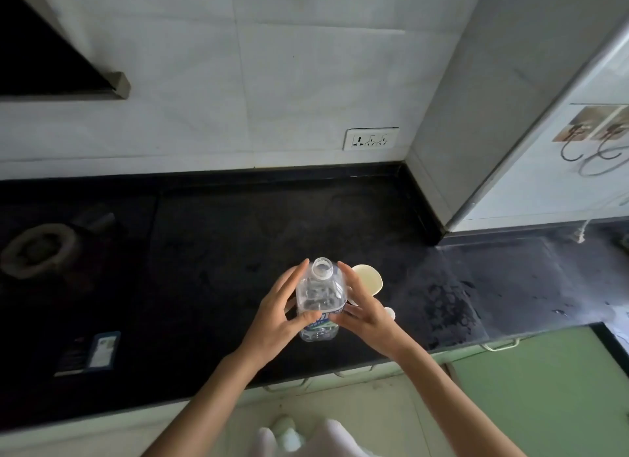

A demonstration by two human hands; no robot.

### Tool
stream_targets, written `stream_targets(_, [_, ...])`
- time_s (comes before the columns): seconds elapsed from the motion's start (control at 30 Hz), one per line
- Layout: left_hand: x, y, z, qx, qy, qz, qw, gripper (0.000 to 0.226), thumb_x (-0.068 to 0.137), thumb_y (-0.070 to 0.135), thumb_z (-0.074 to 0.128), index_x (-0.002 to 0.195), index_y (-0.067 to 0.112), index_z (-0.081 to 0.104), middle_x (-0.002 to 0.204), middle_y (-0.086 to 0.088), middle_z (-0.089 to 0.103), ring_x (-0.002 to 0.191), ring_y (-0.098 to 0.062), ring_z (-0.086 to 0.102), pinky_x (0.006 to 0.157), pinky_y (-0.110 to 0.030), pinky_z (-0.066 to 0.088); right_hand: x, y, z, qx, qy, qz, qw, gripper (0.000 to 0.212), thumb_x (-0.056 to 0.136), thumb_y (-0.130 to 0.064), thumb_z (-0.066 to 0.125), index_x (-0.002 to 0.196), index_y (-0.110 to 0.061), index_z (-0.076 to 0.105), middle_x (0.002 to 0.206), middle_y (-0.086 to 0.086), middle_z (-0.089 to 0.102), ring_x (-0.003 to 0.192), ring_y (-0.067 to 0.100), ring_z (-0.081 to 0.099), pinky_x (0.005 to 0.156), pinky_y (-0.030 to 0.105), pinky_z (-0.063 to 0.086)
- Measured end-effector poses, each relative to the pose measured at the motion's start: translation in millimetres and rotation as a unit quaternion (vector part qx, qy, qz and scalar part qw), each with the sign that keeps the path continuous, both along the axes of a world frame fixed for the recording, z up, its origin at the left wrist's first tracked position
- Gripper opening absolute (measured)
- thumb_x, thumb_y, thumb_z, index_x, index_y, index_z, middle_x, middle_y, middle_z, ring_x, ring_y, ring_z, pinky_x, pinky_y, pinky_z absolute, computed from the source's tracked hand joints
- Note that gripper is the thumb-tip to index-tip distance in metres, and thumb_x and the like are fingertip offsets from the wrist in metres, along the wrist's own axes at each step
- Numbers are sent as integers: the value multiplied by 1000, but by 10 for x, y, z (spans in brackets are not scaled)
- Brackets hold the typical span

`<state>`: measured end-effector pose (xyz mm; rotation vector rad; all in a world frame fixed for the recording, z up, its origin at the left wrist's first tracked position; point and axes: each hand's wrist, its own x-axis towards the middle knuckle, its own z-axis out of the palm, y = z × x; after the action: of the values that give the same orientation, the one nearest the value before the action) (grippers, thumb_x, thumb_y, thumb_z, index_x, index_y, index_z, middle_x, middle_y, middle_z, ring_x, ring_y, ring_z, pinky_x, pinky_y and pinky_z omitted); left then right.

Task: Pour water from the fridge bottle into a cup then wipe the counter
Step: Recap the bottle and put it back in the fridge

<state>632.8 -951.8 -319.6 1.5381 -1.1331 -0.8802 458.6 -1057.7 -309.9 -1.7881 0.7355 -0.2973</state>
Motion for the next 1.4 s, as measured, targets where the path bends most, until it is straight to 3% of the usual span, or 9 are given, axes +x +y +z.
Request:
stream_targets(0.2, [-27,29,-138,5,-11,7,1000,77,79,26,75,142,44,36,146,20,37,136,-6,37,106,-43,43,-8,24,-138,7,0,-19,1000,77,88,-5,66,144,-34,22,141,-18,46,132,9,43,102,27,43])
stream_targets(0.5, [-89,30,-160,-8,-21,8,1000,77,76,18,76,143,34,39,143,17,40,134,-7,40,105,-40,45,-54,82,-264,21,-34,-41,998,79,86,-12,70,144,-40,25,142,-19,45,135,7,40,106,35,43])
stream_targets(0.6, [-119,22,-126,-6,0,17,1000,77,73,29,78,140,37,42,141,17,42,132,-5,42,105,-38,45,-87,93,-313,-1,-21,-48,999,83,84,-21,72,147,-38,22,144,-16,44,135,6,40,105,35,42])
stream_targets(0.7, [-135,2,-128,-14,6,33,999,72,73,40,77,137,39,45,139,16,44,131,-8,45,103,-41,47,-249,74,-336,-43,-19,-116,992,76,80,-19,76,143,-33,35,135,-13,53,124,2,49,98,22,45])
stream_targets(0.8, [-151,6,-149,-11,16,39,999,69,73,40,76,136,41,46,138,16,45,130,-9,46,101,-44,48,-517,60,-412,-91,-18,-253,963,49,83,-10,72,120,-38,55,110,-15,64,98,4,63,84,16,51])
stream_targets(0.87, [-158,10,-159,-8,22,39,999,69,75,35,77,136,41,46,138,16,44,130,-8,46,102,-44,47,-687,11,-552,-106,36,-312,943,36,84,-13,71,107,-39,61,102,-15,64,89,3,63,81,25,55])
stream_targets(0.97, [-156,6,-167,-8,20,37,999,68,77,29,76,138,36,45,139,15,44,130,-7,45,102,-44,47,-881,-106,-795,-140,163,-303,928,29,84,-23,71,111,-27,65,102,-12,59,89,15,61,78,39,54])
stream_targets(1.17, [-153,6,-162,2,22,35,999,69,74,43,73,137,42,44,140,15,42,132,-7,42,103,-44,47,-805,-357,-1014,-201,283,-229,909,51,82,-35,72,127,-20,55,122,2,54,112,26,48,71,31,42])
stream_targets(1.4, [-152,1,-162,-4,31,37,999,67,76,33,76,136,40,46,139,13,43,130,-7,44,102,-39,48,-708,-428,-1140,-212,304,-226,901,31,88,-29,66,118,-20,61,118,2,55,110,22,47,69,31,43])
